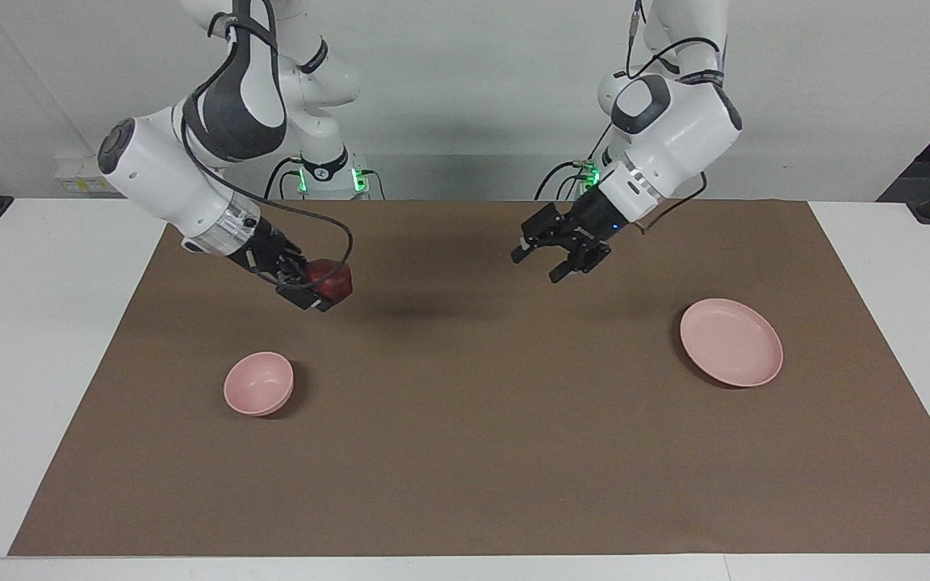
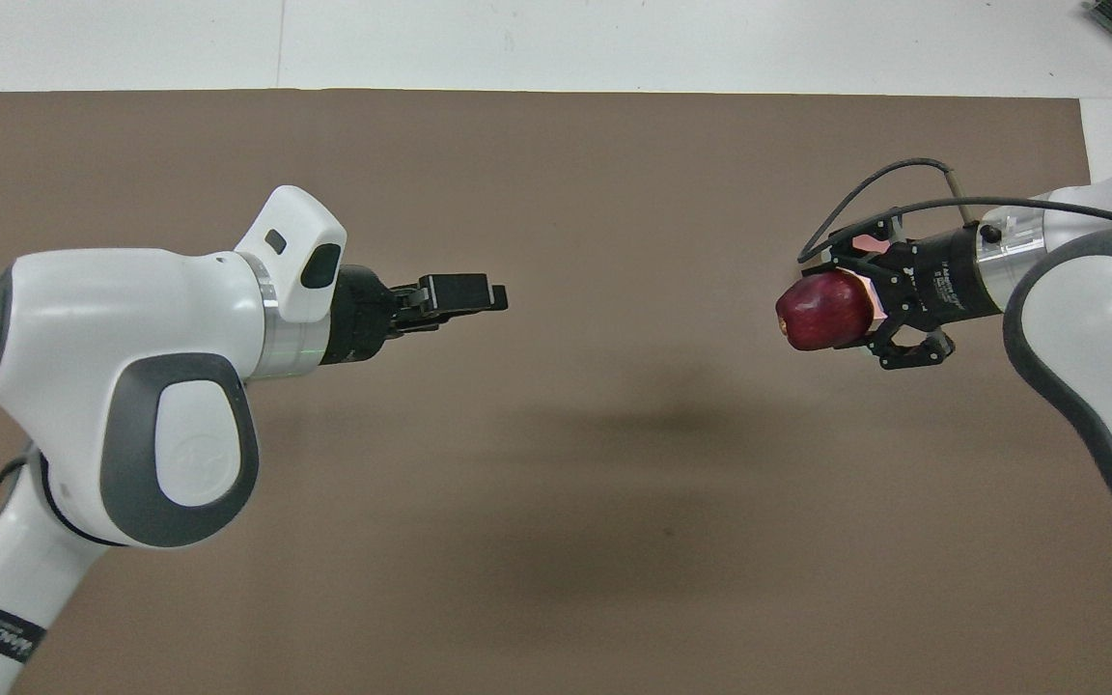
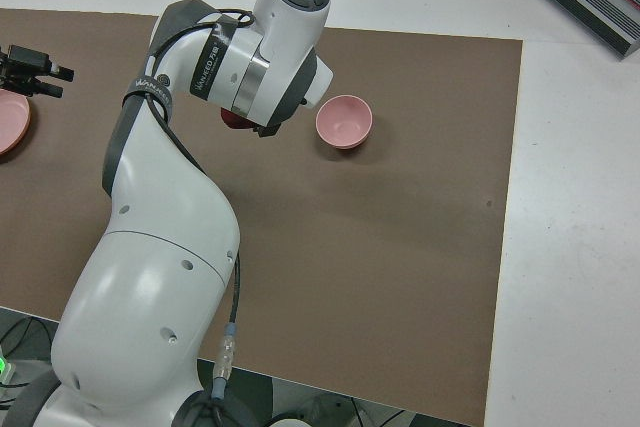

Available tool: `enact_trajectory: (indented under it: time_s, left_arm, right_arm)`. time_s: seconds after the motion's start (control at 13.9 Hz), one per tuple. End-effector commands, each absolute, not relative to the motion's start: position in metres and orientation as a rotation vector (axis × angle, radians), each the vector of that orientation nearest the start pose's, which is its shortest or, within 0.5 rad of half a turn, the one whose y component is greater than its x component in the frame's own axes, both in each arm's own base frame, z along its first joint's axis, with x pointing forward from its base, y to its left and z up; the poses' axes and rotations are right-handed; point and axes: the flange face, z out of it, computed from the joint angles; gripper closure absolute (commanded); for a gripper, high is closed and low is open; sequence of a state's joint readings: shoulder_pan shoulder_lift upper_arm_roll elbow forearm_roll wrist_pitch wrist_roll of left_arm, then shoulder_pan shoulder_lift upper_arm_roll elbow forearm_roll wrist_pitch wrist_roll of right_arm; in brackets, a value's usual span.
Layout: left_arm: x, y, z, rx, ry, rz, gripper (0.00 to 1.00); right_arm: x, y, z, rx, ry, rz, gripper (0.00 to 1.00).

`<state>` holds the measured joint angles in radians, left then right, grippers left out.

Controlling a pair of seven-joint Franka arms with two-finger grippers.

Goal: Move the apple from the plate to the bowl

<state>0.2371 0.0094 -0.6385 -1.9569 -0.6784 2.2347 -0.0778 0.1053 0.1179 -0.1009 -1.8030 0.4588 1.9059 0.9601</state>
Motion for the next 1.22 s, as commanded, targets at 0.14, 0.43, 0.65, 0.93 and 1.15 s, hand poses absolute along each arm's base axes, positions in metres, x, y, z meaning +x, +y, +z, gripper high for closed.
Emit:
enact_trajectory:
  time_s: [0.14, 0.43, 0.65, 0.93, 1.15]
  left_arm:
    - [0.543, -0.184, 0.503, 2.883, -0.193, 0.071, 0.00]
    - [0.556, -0.143, 0.545, 3.008, -0.209, 0.102, 0.00]
    - [0.560, -0.120, 0.593, 3.011, -0.178, 0.107, 0.00]
    - [0.554, -0.096, 0.644, 3.054, -0.222, 0.111, 0.00]
    - [0.548, -0.085, 0.655, 3.074, -0.216, 0.077, 0.00]
  right_arm:
    - [0.610, 0.023, 0.487, -2.480, 1.645, 0.012, 1.00]
    - [0.609, 0.010, 0.476, -2.597, 1.690, -0.093, 1.00]
    - [0.616, 0.004, 0.459, -2.661, 1.750, -0.217, 1.00]
    - [0.626, 0.003, 0.414, -2.706, 1.799, -0.333, 1.00]
    - [0.634, 0.002, 0.389, -2.701, 1.806, -0.361, 1.00]
